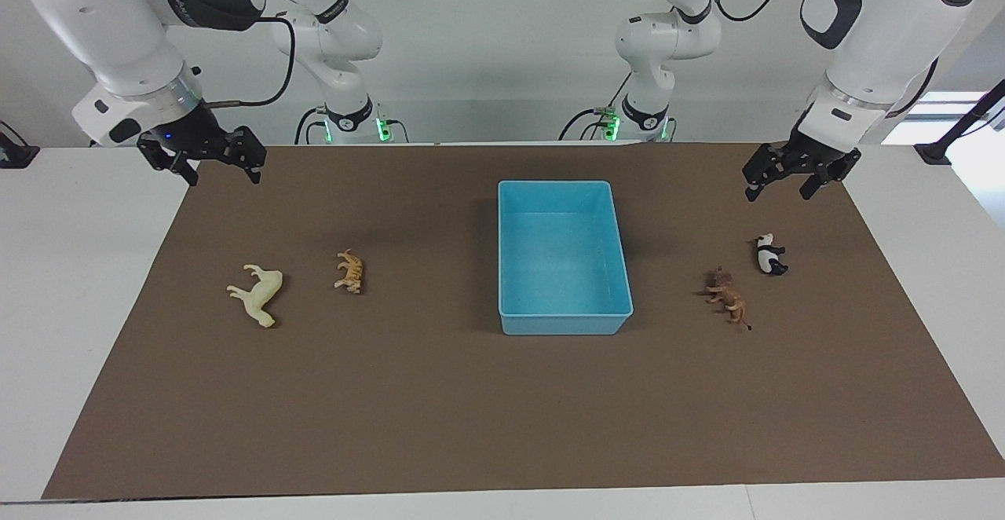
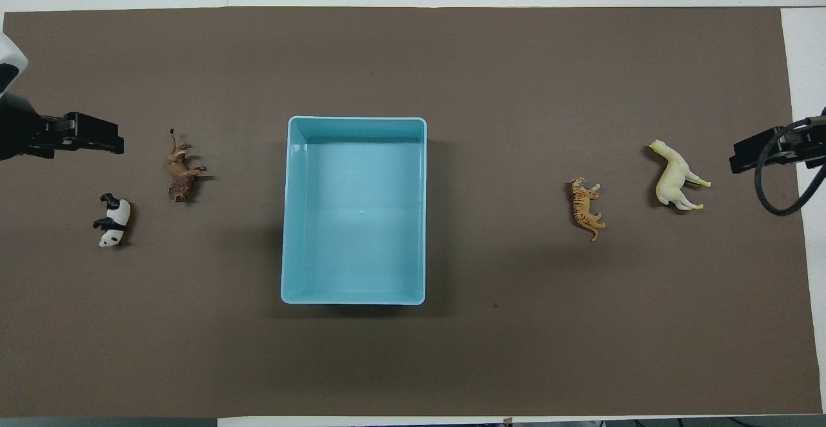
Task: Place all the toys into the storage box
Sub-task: 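Reach the left gripper to the horse while the right gripper reaches the llama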
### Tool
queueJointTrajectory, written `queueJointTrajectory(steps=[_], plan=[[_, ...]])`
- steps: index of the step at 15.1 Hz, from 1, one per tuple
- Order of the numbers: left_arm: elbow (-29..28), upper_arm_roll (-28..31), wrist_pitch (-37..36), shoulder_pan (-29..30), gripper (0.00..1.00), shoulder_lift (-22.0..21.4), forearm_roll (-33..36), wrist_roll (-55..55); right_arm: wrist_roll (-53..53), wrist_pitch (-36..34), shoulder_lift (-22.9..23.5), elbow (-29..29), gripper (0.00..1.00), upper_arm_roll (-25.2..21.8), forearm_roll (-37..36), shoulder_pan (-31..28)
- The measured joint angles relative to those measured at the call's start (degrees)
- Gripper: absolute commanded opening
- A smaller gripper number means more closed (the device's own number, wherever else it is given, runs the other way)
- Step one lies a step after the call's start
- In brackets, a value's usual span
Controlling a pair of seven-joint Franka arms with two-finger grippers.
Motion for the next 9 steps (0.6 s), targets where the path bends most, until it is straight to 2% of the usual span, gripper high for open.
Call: queueJointTrajectory(steps=[6,9], plan=[[-0.13,0.04,0.00,0.01,1.00,0.00,0.00,0.00,0.00,0.21,0.00,0.00,1.00,0.00,0.08,0.00],[-2.79,0.19,1.73,0.05,1.00,-0.65,0.00,0.00,0.02,0.83,0.00,0.00,1.00,-0.05,0.07,-0.39]])
